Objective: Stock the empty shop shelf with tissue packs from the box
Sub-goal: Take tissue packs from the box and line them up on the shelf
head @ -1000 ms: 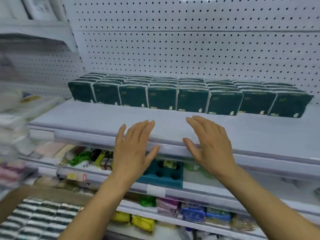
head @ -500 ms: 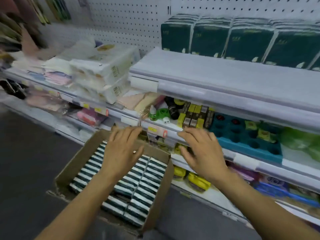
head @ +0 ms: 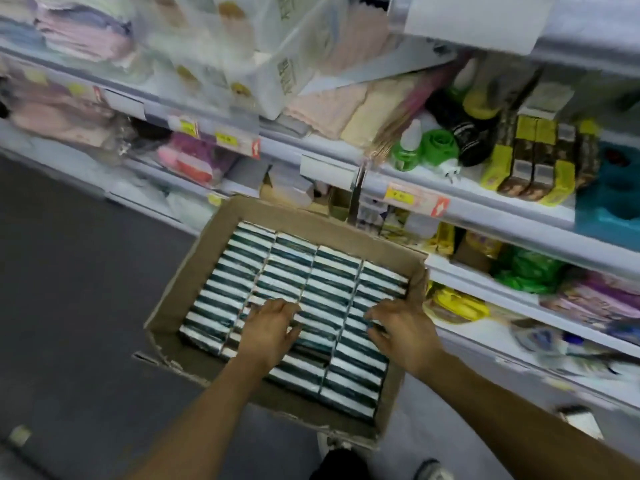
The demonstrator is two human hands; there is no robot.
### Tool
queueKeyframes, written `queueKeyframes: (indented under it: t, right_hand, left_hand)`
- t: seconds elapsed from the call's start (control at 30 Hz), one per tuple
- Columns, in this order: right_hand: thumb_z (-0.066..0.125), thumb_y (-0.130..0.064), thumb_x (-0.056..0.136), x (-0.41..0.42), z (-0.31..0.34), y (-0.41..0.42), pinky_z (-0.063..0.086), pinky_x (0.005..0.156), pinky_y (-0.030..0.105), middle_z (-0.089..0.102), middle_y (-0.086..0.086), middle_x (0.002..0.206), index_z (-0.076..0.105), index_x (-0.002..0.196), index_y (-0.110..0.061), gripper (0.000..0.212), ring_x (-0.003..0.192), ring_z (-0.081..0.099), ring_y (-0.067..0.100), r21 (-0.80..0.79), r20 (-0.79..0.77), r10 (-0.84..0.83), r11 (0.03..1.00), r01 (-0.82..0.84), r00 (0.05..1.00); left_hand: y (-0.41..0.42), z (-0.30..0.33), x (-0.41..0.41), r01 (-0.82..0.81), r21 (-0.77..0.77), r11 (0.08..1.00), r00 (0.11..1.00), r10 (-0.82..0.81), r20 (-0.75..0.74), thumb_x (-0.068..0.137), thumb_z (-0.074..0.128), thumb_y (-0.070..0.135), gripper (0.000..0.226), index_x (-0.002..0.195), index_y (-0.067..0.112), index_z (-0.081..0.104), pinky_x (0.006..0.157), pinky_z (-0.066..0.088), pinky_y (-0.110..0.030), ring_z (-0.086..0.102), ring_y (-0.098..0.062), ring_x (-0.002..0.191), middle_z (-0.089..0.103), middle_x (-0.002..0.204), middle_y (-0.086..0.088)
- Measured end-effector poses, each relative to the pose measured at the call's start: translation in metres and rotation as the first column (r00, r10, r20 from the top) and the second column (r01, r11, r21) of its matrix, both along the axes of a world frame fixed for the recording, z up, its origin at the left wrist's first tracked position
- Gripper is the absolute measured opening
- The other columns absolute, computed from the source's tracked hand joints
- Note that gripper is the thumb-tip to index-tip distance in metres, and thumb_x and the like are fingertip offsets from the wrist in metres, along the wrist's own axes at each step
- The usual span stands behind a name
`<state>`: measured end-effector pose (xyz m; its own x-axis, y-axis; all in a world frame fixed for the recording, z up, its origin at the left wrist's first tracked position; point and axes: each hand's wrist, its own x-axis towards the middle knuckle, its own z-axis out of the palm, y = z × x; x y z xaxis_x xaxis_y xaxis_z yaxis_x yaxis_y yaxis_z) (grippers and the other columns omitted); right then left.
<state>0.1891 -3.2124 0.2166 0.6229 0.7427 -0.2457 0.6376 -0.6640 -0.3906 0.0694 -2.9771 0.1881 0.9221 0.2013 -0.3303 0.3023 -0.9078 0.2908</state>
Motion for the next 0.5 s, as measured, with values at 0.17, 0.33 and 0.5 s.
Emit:
queueKeyframes:
  t: [0.17, 0.33, 0.5]
  right_hand:
    - [0.043, -0.035, 0.101, -0.009, -0.06, 0.04, 0.041, 0.092, 0.034, 0.054, 0.001, 0.125, 0.06, 0.122, -0.026, 0.029, 0.118, 0.049, 0.023, -0.115, -0.026, 0.063, 0.991, -0.066, 0.998]
    - [0.046, -0.035, 0.1, -0.01, -0.112, 0.068, 0.044, 0.096, 0.036, 0.05, 0.005, 0.128, 0.06, 0.124, -0.023, 0.029, 0.122, 0.046, 0.027, -0.23, -0.032, 0.106, 0.967, -0.11, 0.994]
    - [0.059, -0.042, 0.091, -0.013, -0.129, 0.08, 0.044, 0.09, 0.034, 0.052, 0.002, 0.121, 0.064, 0.117, -0.023, 0.033, 0.114, 0.05, 0.022, -0.27, 0.06, 0.139, 0.955, -0.118, 0.988]
  left_hand:
    - [0.008, -0.066, -0.009, 0.002, 0.005, 1.0, 0.998, -0.002, -0.057, 0.09, 0.065, 0.028, 0.041, 0.13, 0.021, 0.057, 0.096, 0.045, -0.041, 0.055, -0.028, 0.115, 0.053, 0.126, -0.004]
    - [0.016, -0.103, -0.008, 0.069, 0.099, 0.993, 0.997, -0.065, -0.045, 0.066, 0.084, 0.026, 0.052, 0.115, 0.021, 0.067, 0.084, 0.05, -0.041, 0.061, -0.029, 0.102, 0.059, 0.111, -0.005]
    - [0.023, -0.114, -0.012, 0.132, 0.135, 0.982, 0.989, -0.141, 0.055, 0.051, 0.09, 0.023, 0.054, 0.1, 0.022, 0.068, 0.076, 0.05, -0.04, 0.059, -0.026, 0.092, 0.056, 0.101, -0.003]
